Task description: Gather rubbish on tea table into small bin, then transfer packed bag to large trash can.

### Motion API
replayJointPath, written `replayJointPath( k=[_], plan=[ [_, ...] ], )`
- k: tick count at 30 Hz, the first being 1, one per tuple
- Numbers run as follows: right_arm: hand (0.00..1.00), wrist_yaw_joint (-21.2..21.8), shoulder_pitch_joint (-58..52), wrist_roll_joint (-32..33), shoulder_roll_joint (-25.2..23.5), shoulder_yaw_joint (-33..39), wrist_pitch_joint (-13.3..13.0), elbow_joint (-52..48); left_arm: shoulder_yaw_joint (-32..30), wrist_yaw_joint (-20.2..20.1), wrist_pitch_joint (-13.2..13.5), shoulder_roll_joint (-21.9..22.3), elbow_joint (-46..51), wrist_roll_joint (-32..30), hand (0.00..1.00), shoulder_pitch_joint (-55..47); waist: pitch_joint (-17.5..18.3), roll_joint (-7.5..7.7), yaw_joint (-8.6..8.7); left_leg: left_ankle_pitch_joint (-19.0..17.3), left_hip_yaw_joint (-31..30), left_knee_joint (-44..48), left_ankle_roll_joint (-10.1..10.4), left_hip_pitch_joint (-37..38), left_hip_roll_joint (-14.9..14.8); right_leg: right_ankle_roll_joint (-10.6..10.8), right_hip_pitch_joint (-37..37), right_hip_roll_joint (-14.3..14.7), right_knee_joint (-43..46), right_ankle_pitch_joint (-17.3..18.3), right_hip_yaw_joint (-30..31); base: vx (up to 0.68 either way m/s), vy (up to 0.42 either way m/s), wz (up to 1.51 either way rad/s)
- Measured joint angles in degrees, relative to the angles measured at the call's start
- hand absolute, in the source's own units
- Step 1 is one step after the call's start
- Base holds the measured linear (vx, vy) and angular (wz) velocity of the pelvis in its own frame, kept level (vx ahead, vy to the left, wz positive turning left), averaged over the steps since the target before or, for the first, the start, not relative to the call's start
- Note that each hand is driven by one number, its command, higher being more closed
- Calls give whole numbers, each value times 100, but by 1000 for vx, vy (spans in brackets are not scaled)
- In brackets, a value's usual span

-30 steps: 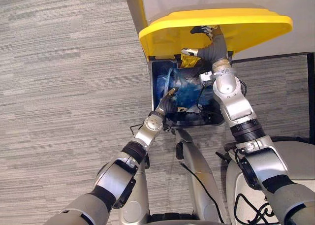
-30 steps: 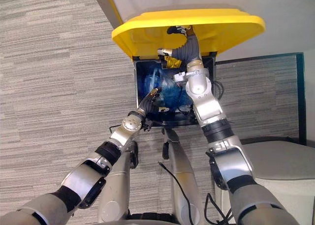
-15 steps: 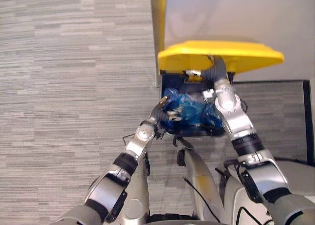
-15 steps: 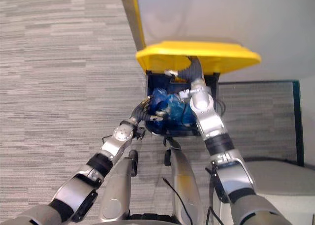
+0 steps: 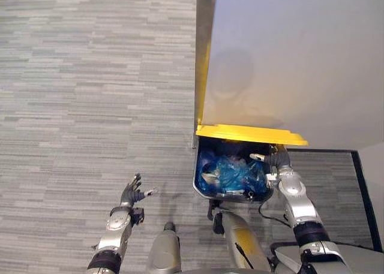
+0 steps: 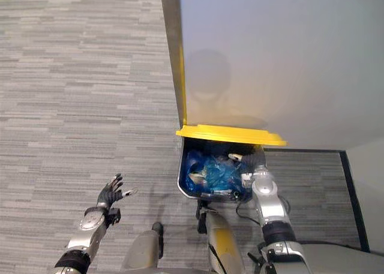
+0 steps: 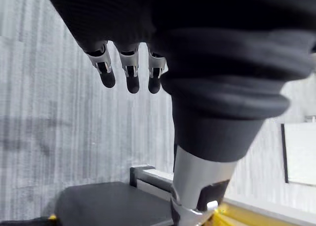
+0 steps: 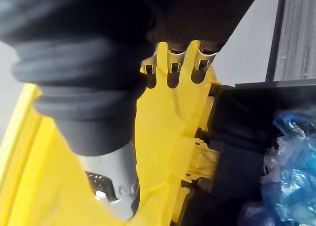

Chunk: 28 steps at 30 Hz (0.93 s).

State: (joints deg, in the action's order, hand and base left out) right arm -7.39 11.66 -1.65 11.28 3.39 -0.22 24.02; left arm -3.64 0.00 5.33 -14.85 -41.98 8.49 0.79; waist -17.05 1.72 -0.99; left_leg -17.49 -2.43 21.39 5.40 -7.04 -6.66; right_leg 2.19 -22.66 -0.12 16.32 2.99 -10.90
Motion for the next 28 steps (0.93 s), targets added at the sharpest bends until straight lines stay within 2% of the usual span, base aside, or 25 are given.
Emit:
replayJointPath(
  k=[3,5,6,8,9,10,11,12,13,14,15,16,17,18,19,20,23,26,28],
  plan=[
    [0,6,-210,-21,-261,65,-90,145,-161,6,-19,10,-273,-250,0,-264,69,135,-38,-56,170,219,-38,111,-8,-2,128,44,-4,-25,140,-67,14,-22],
    [0,11,-340,-23,-362,63,-108,144,-162,16,-44,35,-315,-305,0,-367,79,162,-114,-152,299,431,-54,116,-26,32,170,98,-37,-114,259,-110,33,-44],
    [0,21,-446,-58,-428,51,-111,144,-167,28,-53,83,-320,-321,0,-450,79,192,-159,-220,413,602,-101,92,-29,77,182,121,-80,-209,352,-124,43,-37],
    [0,21,-686,-84,-453,26,-121,111,-251,36,-54,207,-323,-328,0,-468,92,253,-124,-214,414,816,-151,-70,41,215,185,39,-311,-269,284,-187,71,-25],
    [0,23,-751,-84,-472,25,-121,83,-344,45,-50,269,-318,-337,0,-464,91,236,-146,-165,459,758,-227,-103,-72,223,179,6,-290,-256,177,-228,11,-35],
    [0,33,-896,-103,-563,7,-122,-14,-422,110,-55,390,-326,-351,0,-478,73,224,-162,-45,653,670,-242,-153,-121,-171,-198,-183,663,-64,-23,-250,-21,-39],
    [0,92,-1045,-120,-630,12,-125,-19,-516,149,-72,433,-339,-351,0,-488,115,321,-131,67,706,614,-219,-118,-157,-338,-333,-379,1780,152,-44,-239,-42,-35],
    [0,123,-1155,-121,-659,13,-131,-19,-539,149,-86,451,-337,-351,0,-515,100,277,-140,109,736,570,-202,-122,-167,-306,-309,-483,2172,273,-40,-160,-19,-18],
    [0,161,-1330,-125,-706,14,-142,-19,-545,150,-102,486,-331,-352,0,-557,148,311,-147,164,740,514,-174,-86,-203,-277,-176,-642,2674,442,-17,-48,-76,-13],
    [0,244,-1547,-145,-791,13,-142,-12,-543,148,-110,540,-294,-353,0,-642,205,379,-154,234,744,456,-104,-82,-256,-134,129,-829,3042,653,56,-62,-204,-16],
    [0,266,-1711,-210,-872,16,-140,-7,-548,150,-120,541,-235,-356,0,-676,274,465,-168,274,759,474,-24,-211,-312,189,475,-899,2831,1047,241,-38,-186,-17],
    [0,267,-1736,-264,-882,16,-137,1,-552,150,-135,542,-209,-364,0,-671,290,495,-167,305,761,467,22,-276,-333,313,534,-839,2594,1209,250,-92,-290,-15],
    [0,263,-1814,-361,-843,82,-130,48,-595,149,-175,623,-190,-370,0,-630,384,496,-171,409,781,346,149,-410,-377,74,749,-648,1782,1432,173,-61,-225,-33],
    [0,255,-1766,-374,-822,154,-120,194,-591,141,-183,842,-186,-372,0,-577,423,308,-221,569,817,114,202,-405,-510,-109,759,-427,1369,1239,180,-76,-248,-36],
    [0,251,-1769,-373,-770,209,-115,257,-592,137,-184,919,-187,-372,0,-578,461,251,-224,666,837,-32,204,-376,-539,-145,764,-371,1239,1174,188,-43,-144,-31],
    [0,246,-1806,-371,-734,306,-107,434,-583,138,-180,1047,-185,-371,0,-530,492,189,-217,915,862,-393,254,-198,-538,-196,839,-334,1116,1096,174,-45,-105,-2],
    [0,240,-1819,-370,-664,391,-72,862,-568,147,-179,1075,-192,-365,0,-499,641,90,-194,1219,858,-923,286,70,-544,-259,957,-276,906,1004,120,-29,-93,5],
    [0,228,-1778,-356,-630,530,-66,1022,-574,154,-179,1070,-265,-368,0,-481,702,-10,-146,1363,853,-1148,284,149,-513,-221,1039,-277,719,897,86,-17,11,7],
    [0,220,-1753,-341,-624,581,-61,1275,-585,161,-181,1061,-369,-390,0,-483,739,-23,-151,1393,869,-1239,256,253,-477,-170,1194,-288,531,795,92,-2,70,2]
  ],
)
